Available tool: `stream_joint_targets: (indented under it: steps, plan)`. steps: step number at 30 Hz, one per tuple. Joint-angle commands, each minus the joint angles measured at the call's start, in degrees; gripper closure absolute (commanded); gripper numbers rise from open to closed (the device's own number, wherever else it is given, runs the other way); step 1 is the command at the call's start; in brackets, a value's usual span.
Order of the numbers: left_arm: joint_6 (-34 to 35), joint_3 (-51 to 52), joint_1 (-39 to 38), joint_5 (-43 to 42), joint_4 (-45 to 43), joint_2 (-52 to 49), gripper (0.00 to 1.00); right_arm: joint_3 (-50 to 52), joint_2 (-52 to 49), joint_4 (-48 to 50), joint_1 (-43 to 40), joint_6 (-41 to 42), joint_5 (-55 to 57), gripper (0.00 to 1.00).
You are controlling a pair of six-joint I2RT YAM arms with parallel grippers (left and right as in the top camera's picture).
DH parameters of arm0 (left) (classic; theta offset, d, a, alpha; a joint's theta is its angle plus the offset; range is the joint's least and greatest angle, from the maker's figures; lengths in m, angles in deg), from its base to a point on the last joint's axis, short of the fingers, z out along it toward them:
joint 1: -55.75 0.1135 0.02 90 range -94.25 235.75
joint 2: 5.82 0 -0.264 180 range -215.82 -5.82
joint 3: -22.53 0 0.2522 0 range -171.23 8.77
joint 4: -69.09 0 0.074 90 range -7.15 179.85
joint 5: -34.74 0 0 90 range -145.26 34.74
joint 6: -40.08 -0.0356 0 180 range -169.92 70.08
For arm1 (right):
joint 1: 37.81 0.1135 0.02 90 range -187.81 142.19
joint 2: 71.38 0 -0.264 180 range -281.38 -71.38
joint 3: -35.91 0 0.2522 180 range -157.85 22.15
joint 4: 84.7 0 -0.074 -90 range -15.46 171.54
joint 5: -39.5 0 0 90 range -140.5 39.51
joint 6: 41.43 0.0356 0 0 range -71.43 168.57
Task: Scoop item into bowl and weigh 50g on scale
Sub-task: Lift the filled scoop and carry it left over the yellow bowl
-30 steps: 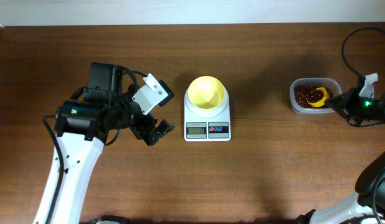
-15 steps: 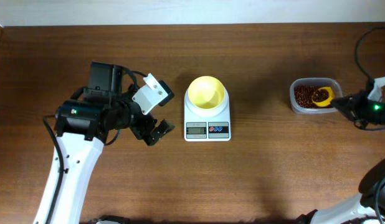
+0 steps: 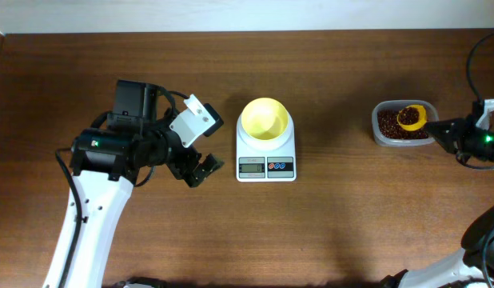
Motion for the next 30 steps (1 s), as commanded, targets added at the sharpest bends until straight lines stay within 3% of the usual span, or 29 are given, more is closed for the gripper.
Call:
stream_joint_targets:
  steps: [1,17,30]
  plan:
    - [-0.9,0.17,0.2,0.0,0.07,-0.31,0.01,0.2,-0.42,-0.52,-0.13,-0.85,-2.97,0.96]
    - [-0.9,0.17,0.2,0.0,0.07,-0.31,0.01,0.2,-0.42,-0.48,0.55,-0.87,-18.12,0.96]
    - [-0.9,0.17,0.2,0.0,0.09,-0.31,0.01,0.2,-0.42,0.98,17.88,-0.81,-20.63,0.96]
